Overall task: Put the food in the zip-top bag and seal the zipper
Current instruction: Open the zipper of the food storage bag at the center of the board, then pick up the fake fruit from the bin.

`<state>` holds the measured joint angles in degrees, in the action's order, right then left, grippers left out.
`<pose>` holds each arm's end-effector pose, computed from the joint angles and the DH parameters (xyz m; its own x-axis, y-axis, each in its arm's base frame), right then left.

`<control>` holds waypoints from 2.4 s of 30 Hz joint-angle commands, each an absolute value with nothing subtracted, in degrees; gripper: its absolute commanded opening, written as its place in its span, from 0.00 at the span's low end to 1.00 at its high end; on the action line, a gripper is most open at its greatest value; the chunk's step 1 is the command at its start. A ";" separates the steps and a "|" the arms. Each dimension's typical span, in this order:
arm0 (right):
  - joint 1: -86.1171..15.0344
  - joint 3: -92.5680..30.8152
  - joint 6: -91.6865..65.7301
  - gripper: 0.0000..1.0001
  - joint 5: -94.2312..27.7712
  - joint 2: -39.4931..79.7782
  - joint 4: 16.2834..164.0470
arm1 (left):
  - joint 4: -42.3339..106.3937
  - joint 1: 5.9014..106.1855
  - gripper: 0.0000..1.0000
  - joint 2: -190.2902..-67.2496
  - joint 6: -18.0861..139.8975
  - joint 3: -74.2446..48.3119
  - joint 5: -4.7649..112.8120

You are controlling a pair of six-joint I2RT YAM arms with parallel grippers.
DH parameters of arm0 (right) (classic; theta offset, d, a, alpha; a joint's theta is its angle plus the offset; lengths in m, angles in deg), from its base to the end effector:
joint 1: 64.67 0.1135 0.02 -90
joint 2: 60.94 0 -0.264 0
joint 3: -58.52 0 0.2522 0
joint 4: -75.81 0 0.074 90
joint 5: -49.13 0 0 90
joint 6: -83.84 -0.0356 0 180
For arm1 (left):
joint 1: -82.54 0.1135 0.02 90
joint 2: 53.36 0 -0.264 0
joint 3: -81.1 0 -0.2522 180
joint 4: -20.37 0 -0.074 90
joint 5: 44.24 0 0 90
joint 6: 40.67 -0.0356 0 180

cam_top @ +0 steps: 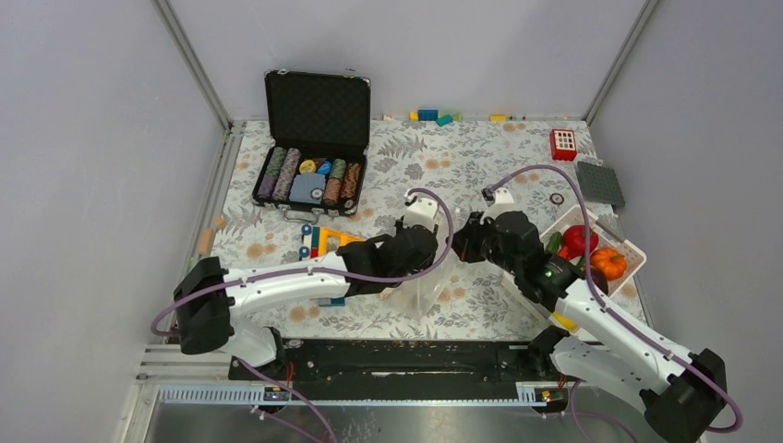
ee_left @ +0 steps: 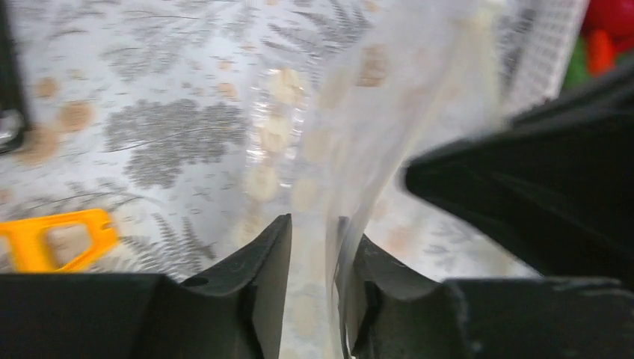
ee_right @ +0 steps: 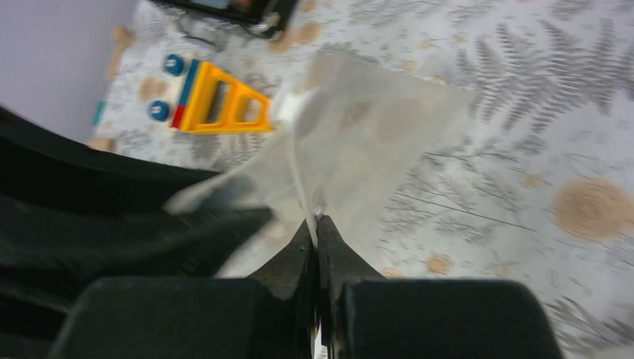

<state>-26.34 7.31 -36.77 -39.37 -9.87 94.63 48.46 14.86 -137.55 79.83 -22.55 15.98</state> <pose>0.1643 0.1310 0.2844 -0.5418 0.2205 -0.8110 -0.4224 0.7628 0.4896 0.1409 -0.2968 0.2802 -0.5220 0.1116 -0.8456 0.4471 0.8801 -0.1599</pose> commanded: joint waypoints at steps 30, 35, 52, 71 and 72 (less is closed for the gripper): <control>-30.85 -3.97 -38.34 1.00 -52.35 -12.23 115.90 | 42.05 27.39 0.00 -134.06 85.48 -22.49 9.64; -37.80 -4.95 -46.85 1.00 -66.52 -18.94 133.98 | 39.37 27.52 0.00 -133.94 85.90 -23.58 11.47; -69.84 0.99 -38.38 1.00 -78.36 -10.53 124.03 | 35.80 27.57 0.00 -134.30 83.11 -25.58 21.15; -73.98 -0.01 -45.82 1.00 -77.71 3.85 133.78 | 34.40 27.61 0.00 -133.49 81.74 -26.41 24.62; -74.50 0.42 -45.22 1.00 -77.02 4.37 131.78 | 34.63 27.53 0.00 -133.57 81.88 -26.31 24.62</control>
<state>-73.27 -0.87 -45.23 -75.74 4.42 134.06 37.20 27.47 -135.14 82.32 -26.53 23.94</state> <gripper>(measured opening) 0.994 0.009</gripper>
